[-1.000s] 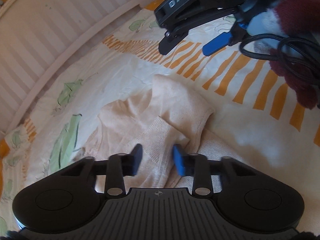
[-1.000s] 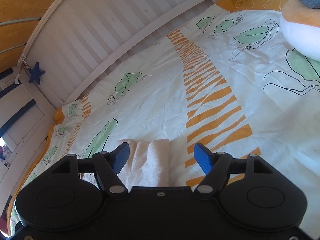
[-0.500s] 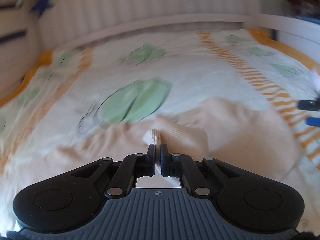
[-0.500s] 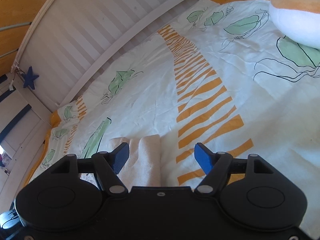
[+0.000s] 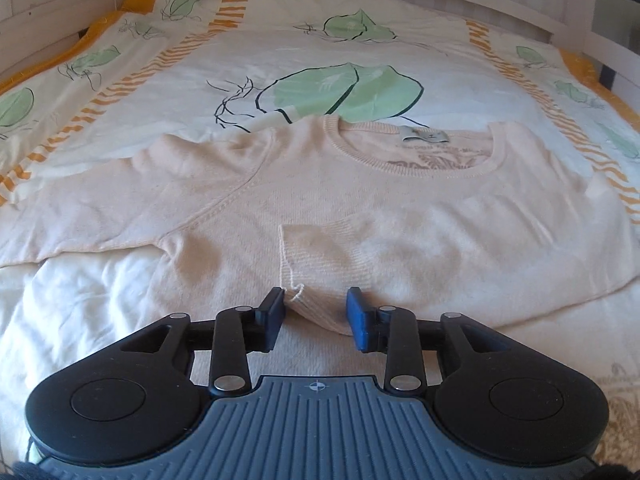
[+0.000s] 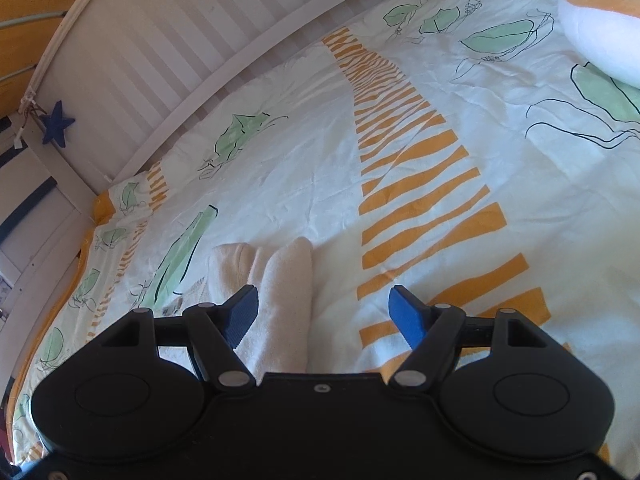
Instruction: Fold small clothes
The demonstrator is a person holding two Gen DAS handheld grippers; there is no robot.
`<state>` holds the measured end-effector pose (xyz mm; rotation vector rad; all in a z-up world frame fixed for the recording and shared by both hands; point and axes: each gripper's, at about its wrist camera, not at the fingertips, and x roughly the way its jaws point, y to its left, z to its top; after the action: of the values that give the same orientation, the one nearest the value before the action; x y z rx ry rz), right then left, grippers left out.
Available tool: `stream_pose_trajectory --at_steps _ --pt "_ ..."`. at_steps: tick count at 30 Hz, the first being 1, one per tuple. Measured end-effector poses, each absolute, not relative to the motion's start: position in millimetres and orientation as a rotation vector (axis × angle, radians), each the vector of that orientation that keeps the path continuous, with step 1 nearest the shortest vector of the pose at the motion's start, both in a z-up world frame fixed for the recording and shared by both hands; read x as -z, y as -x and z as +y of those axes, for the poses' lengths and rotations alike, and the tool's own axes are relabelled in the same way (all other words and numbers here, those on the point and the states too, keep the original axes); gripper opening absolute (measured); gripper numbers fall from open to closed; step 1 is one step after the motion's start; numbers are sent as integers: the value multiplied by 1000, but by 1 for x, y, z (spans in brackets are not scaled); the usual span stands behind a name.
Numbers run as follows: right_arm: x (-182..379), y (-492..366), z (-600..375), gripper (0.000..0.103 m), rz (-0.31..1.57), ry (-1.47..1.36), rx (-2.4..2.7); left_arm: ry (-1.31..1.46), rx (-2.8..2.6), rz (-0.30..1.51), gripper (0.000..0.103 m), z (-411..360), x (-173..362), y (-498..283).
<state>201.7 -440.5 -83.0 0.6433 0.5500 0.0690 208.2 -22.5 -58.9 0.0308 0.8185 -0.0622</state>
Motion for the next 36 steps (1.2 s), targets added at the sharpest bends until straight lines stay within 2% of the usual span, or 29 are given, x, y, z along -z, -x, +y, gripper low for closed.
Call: stream_pose_trajectory --at_steps 2,5,6,7,8,16,26,32,36 --pt "83 -202 -440 76 551 -638 -68 -18 67 822 42 -23 64 -216" --pt "83 -202 -441 76 551 -640 -65 -1 67 822 41 -24 67 -223" --pt "84 -201 -441 76 552 -641 -63 4 67 815 37 -24 66 -223" --pt "84 -201 -442 76 552 -642 -61 6 67 794 14 -24 65 -222" --pt "84 -202 -442 76 553 -644 -57 4 72 774 6 -24 62 -221" --pt "85 -202 -444 77 555 -643 -52 -24 10 543 6 -6 10 -212" --pt "82 -205 -422 77 581 -508 -84 -24 -16 635 6 8 39 -226" --pt "79 -204 -408 77 610 -457 -152 -29 -25 545 6 12 11 -235" --pt "72 -197 -392 81 623 -386 -260 -57 3 537 6 5 6 -239"
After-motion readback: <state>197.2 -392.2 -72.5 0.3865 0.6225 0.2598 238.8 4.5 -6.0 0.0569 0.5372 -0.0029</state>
